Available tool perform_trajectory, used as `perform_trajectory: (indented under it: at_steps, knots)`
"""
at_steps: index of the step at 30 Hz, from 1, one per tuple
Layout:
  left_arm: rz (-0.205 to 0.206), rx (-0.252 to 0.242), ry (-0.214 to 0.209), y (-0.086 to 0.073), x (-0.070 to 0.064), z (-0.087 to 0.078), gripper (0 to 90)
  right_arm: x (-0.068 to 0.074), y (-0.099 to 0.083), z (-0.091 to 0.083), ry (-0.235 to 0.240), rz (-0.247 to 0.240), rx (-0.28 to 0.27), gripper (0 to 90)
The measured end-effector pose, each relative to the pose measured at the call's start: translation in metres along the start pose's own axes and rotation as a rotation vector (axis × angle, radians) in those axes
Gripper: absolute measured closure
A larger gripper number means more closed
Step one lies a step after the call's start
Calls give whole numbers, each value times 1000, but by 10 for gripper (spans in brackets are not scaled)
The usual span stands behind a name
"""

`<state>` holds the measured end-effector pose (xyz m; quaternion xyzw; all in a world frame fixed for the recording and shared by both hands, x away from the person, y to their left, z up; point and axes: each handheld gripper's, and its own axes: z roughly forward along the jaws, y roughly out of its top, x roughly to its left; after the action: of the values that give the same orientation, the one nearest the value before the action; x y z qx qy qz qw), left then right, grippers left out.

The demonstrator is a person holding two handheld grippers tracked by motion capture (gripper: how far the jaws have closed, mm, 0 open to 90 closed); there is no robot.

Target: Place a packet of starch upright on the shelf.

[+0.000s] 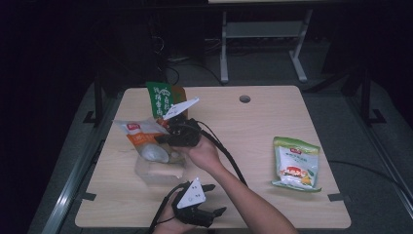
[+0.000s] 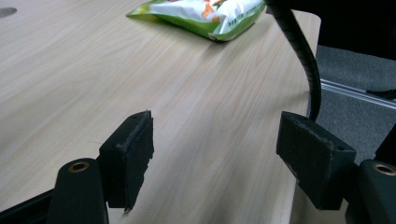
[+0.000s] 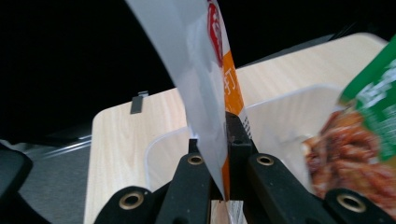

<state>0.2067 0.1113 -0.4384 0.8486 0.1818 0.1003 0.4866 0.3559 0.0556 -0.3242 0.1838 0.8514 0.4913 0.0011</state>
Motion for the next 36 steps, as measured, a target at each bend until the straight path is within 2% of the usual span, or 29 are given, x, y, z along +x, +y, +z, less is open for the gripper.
perform_trajectory:
  at_steps: [6,8,11,13,16,17,19,21,23,24,28,31,33,36]
  knots:
    - [11,7,33,-5,1,-1,267,0,-18,18,13,29,14,897]
    - [-3,10,28,-6,1,-2,268,-1,-23,22,11,32,25,896]
    - [6,-4,38,-5,3,-5,268,-2,-27,25,11,59,5,895]
    - [2,3,39,-5,4,-5,268,-2,-27,25,2,62,6,882]
    - [4,-3,35,-5,3,-4,267,0,-25,21,-7,43,20,813]
    - [8,1,35,-5,2,-4,268,0,-25,20,-31,25,37,787]
    - [5,5,35,-5,1,-2,268,3,-26,16,-46,18,45,842]
    - [3,10,30,-5,0,-1,268,3,-28,12,-55,13,43,842]
    - [15,13,28,-5,0,0,268,2,-31,9,-52,15,44,883]
    - [15,13,28,-5,-1,0,269,2,-33,8,-61,13,47,889]
    - [10,9,34,-5,0,1,269,2,-38,6,-43,14,51,897]
    - [3,6,34,-5,0,2,269,2,-42,6,-39,-5,65,898]
    - [2,5,32,-5,-1,2,269,2,-46,6,-53,-7,84,899]
    - [-2,6,31,-6,-2,2,269,-1,-53,7,-41,3,88,899]
